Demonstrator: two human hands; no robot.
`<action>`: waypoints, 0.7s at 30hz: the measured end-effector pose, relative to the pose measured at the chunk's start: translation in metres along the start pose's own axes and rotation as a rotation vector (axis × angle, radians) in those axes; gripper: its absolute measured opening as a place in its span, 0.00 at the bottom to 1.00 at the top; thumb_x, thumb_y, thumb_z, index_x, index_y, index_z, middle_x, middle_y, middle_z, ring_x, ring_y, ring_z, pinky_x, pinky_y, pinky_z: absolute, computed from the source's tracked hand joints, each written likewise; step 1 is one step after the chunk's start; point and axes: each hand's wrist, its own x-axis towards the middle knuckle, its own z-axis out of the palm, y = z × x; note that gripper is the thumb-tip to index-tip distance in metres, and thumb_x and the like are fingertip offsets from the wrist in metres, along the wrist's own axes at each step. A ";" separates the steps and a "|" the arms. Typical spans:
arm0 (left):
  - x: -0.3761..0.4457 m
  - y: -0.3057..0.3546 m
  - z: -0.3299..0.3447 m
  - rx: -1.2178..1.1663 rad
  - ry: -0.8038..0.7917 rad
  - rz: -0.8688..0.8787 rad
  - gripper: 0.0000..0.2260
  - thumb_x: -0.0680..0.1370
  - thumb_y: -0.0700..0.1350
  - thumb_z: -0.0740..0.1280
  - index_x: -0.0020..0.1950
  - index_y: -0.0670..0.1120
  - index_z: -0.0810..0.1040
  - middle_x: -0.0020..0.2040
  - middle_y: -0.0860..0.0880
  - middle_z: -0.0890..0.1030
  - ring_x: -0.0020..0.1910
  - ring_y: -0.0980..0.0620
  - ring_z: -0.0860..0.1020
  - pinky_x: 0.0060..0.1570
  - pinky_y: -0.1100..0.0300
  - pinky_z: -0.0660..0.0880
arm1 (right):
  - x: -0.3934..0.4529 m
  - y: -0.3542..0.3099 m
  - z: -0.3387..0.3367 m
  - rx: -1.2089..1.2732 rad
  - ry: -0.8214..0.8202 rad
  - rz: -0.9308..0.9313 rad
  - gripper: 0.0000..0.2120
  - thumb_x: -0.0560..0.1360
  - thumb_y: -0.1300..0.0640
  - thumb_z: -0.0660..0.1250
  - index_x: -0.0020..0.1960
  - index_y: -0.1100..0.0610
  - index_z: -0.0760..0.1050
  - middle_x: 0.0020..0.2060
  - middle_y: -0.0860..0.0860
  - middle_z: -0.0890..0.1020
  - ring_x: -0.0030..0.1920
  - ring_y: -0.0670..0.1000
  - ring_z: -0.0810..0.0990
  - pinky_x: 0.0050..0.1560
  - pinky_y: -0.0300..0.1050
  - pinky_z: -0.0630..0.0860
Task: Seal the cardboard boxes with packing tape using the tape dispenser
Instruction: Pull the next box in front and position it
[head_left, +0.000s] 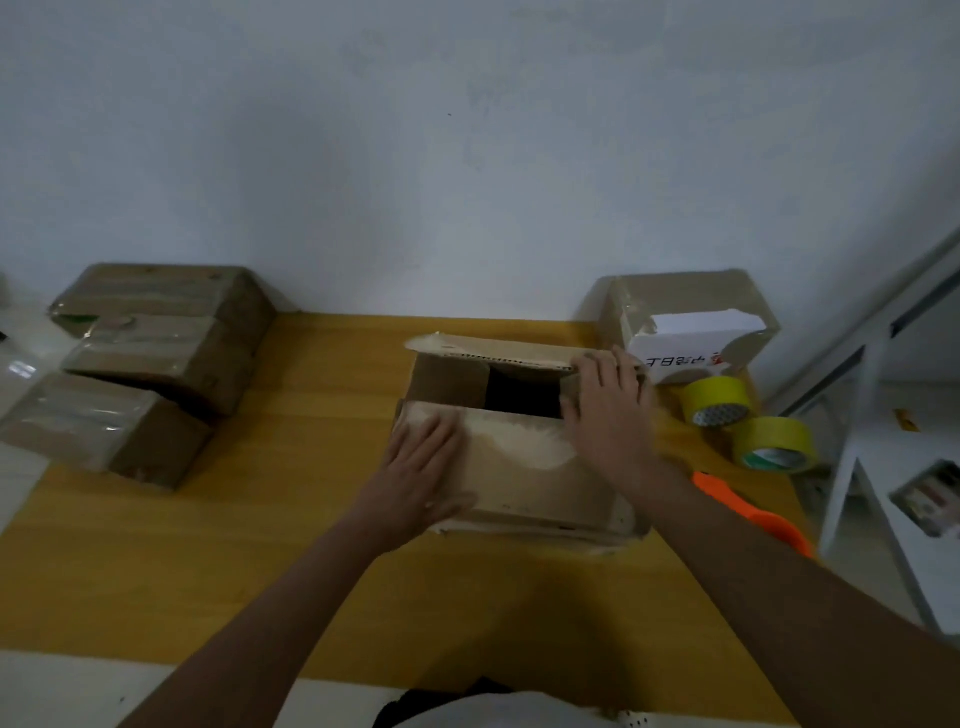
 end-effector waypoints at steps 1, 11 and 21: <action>0.001 -0.001 0.001 0.042 -0.071 0.014 0.40 0.78 0.68 0.53 0.80 0.47 0.42 0.81 0.49 0.40 0.79 0.50 0.38 0.77 0.49 0.36 | 0.008 -0.004 -0.002 -0.125 -0.123 -0.021 0.22 0.79 0.50 0.60 0.71 0.52 0.63 0.72 0.52 0.64 0.75 0.58 0.55 0.72 0.66 0.52; 0.012 -0.010 0.010 0.106 -0.120 0.066 0.42 0.78 0.68 0.57 0.81 0.49 0.39 0.80 0.52 0.38 0.78 0.53 0.35 0.75 0.52 0.32 | 0.073 -0.033 0.004 -0.074 -0.485 -0.089 0.23 0.81 0.44 0.57 0.69 0.57 0.67 0.72 0.55 0.65 0.74 0.59 0.61 0.70 0.59 0.60; 0.018 -0.014 0.007 0.155 -0.177 0.105 0.40 0.79 0.68 0.52 0.80 0.47 0.38 0.80 0.49 0.38 0.78 0.52 0.34 0.75 0.51 0.31 | 0.108 -0.010 0.054 -0.001 -0.467 -0.128 0.31 0.80 0.37 0.53 0.78 0.50 0.54 0.77 0.50 0.58 0.77 0.53 0.53 0.75 0.63 0.44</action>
